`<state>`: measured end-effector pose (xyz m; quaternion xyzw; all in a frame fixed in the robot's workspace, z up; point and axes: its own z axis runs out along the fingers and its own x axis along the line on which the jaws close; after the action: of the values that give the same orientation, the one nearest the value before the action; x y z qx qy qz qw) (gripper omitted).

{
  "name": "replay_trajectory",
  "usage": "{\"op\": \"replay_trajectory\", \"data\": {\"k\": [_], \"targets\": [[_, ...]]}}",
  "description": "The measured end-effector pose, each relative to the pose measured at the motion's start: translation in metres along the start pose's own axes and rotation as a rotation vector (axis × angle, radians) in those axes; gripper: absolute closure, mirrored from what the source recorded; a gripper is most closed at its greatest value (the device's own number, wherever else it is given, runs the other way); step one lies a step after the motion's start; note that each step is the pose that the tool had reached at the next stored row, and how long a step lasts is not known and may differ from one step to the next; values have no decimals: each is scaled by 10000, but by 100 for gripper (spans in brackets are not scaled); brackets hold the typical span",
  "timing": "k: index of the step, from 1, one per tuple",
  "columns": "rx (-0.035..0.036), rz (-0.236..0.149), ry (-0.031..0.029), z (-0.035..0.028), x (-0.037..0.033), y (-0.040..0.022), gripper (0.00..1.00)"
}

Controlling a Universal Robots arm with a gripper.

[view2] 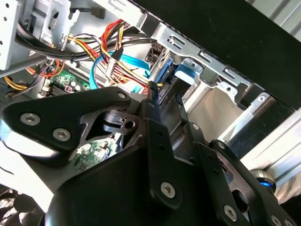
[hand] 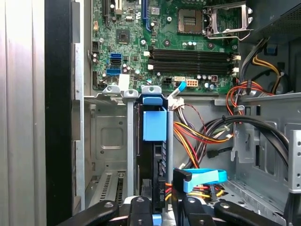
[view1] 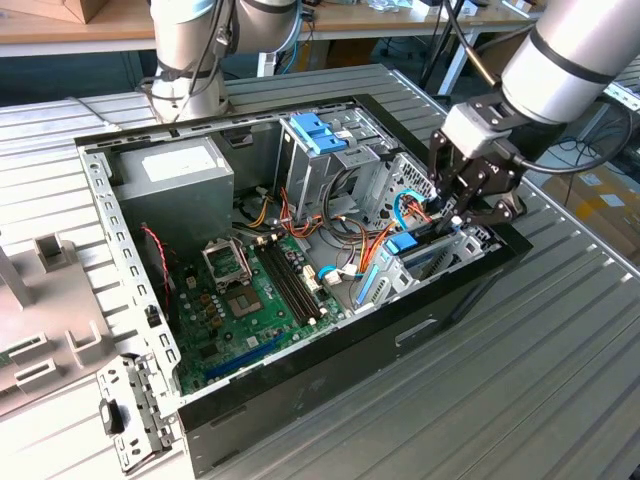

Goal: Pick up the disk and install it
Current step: 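Insert the first disk wire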

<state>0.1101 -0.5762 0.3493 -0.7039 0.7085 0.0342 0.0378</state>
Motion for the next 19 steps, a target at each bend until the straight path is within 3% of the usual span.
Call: {"op": "replay_trajectory", "data": {"k": [3, 8, 11, 19], "targets": [[0, -1, -35, -54, -5, 0, 69], [-1, 0, -118, -57, -6, 0, 71], [-17, 3, -209, -25, -1, 0, 89], [-90, 11, -301, 38, 45, -12, 89]]}}
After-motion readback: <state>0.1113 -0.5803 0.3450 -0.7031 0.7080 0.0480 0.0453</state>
